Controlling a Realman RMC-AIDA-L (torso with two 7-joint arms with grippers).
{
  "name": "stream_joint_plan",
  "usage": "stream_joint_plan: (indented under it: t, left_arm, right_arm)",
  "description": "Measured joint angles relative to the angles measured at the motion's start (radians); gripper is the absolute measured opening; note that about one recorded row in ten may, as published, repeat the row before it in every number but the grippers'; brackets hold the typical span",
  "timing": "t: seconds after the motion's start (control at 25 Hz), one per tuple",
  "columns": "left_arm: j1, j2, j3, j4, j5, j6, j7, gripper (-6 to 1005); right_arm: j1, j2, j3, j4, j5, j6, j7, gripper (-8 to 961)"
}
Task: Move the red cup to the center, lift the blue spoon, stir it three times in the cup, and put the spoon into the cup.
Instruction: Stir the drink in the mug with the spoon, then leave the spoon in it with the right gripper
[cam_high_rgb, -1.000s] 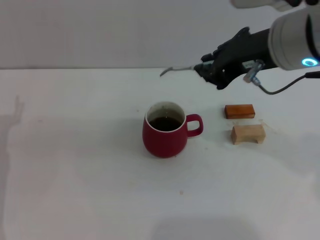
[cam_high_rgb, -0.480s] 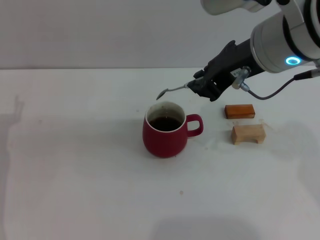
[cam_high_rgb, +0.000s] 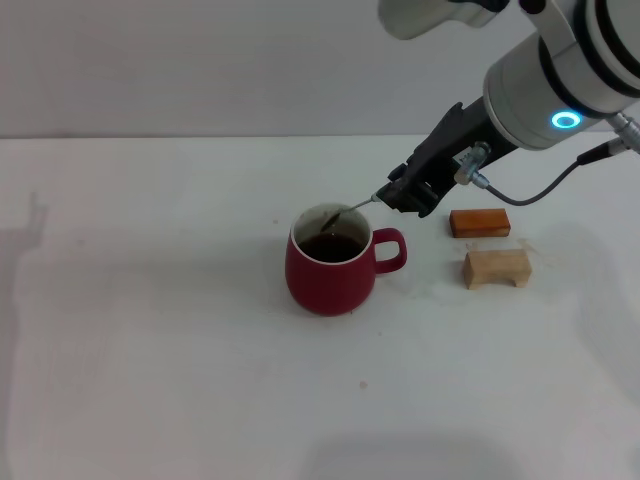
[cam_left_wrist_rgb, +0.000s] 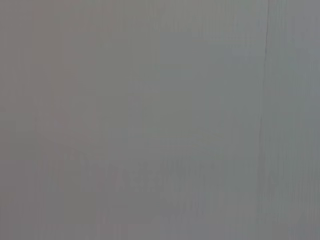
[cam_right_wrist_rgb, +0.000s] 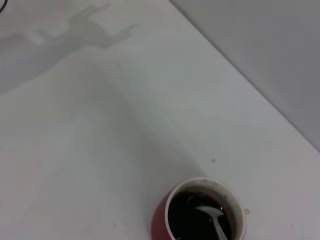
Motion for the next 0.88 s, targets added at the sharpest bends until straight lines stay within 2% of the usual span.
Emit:
stream_joint_plan:
  t: [0.36,0.88]
  left_arm:
    - [0.004,0.000,-0.002,0.000,0.000,0.003,-0.001,842]
    - [-0.001,0.000,-0.006,0.000,0.000,-0.002,-0.003,842]
  right_arm:
    - [0.088,-0.005,0.013,-0.134,0.000,0.001,-0.014,158]
    - [0.284,-0.022,0.043,-0.472,-0.002,-0.065,-0.078,159]
